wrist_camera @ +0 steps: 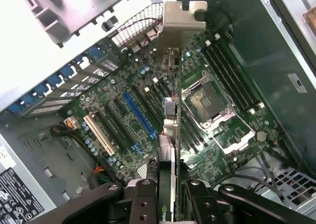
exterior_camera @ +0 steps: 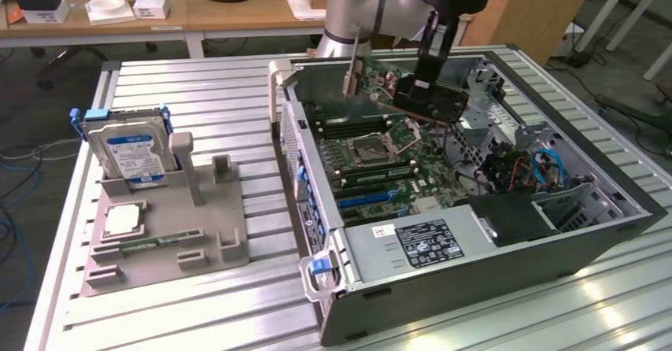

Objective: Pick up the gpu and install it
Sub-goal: 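Insert the gpu into the slot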

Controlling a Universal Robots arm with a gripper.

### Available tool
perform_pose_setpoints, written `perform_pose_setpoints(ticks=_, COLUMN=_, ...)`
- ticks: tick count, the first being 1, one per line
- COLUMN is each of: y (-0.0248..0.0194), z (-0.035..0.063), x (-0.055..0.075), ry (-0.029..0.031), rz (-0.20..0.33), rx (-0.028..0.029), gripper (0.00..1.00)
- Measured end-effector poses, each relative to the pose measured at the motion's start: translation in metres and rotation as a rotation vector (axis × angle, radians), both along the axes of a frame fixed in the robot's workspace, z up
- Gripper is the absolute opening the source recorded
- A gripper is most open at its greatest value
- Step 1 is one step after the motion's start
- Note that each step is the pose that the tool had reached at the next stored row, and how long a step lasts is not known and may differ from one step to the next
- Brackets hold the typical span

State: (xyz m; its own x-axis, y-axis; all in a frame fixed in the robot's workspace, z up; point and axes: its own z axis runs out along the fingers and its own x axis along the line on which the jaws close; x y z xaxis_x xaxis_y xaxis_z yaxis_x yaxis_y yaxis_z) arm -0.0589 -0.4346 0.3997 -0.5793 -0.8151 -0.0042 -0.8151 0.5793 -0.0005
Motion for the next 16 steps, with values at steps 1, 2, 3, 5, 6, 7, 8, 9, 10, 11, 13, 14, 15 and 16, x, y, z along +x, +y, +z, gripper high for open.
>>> perform_pose_setpoints(ticks=1, y=0.0000, z=0.0000, x=0.0000, ry=0.0000, rz=0.014, rx=0.0000, gripper=0.26)
perform_pose_setpoints(ticks=2, y=0.0000, z=0.0000, x=0.0001, ry=0.0000, rz=0.032, rx=0.0000, gripper=0.26)
perform_pose_setpoints(ticks=3, y=0.0000, z=0.0000, x=0.0001, ry=0.0000, rz=0.048, rx=-0.0001, gripper=0.26)
perform_pose_setpoints(ticks=5, y=0.0000, z=0.0000, x=0.0002, ry=0.0000, rz=0.079, rx=0.0000, gripper=0.26)
perform_pose_setpoints(ticks=6, y=0.0000, z=0.0000, x=0.0003, ry=0.0000, rz=0.093, rx=-0.0001, gripper=0.26)
perform_pose_setpoints(ticks=7, y=0.0000, z=-0.0001, x=0.0004, ry=0.0000, rz=0.106, rx=0.0000, gripper=0.26)
perform_pose_setpoints(ticks=8, y=0.0000, z=-0.0001, x=0.0006, ry=0.0000, rz=0.120, rx=0.0000, gripper=0.26)
perform_pose_setpoints(ticks=9, y=0.0000, z=-0.0001, x=0.0006, ry=0.0000, rz=0.132, rx=0.0000, gripper=0.26)
perform_pose_setpoints(ticks=10, y=0.0000, z=-0.0001, x=0.0008, ry=0.0000, rz=0.143, rx=0.0000, gripper=0.26)
perform_pose_setpoints(ticks=11, y=0.0000, z=-0.0001, x=0.0011, ry=0.0001, rz=0.155, rx=-0.0001, gripper=0.26)
perform_pose_setpoints(ticks=13, y=0.0000, z=-0.0001, x=0.0015, ry=0.0000, rz=0.175, rx=0.0000, gripper=0.26)
perform_pose_setpoints(ticks=14, y=0.0000, z=-0.0002, x=0.0019, ry=0.0000, rz=0.187, rx=0.0000, gripper=0.26)
perform_pose_setpoints(ticks=15, y=0.0000, z=-0.0002, x=0.0021, ry=0.0000, rz=0.197, rx=0.0000, gripper=0.26)
perform_pose_setpoints(ticks=16, y=0.0000, z=-0.0002, x=0.0021, ry=0.0000, rz=0.208, rx=0.0000, gripper=0.26)
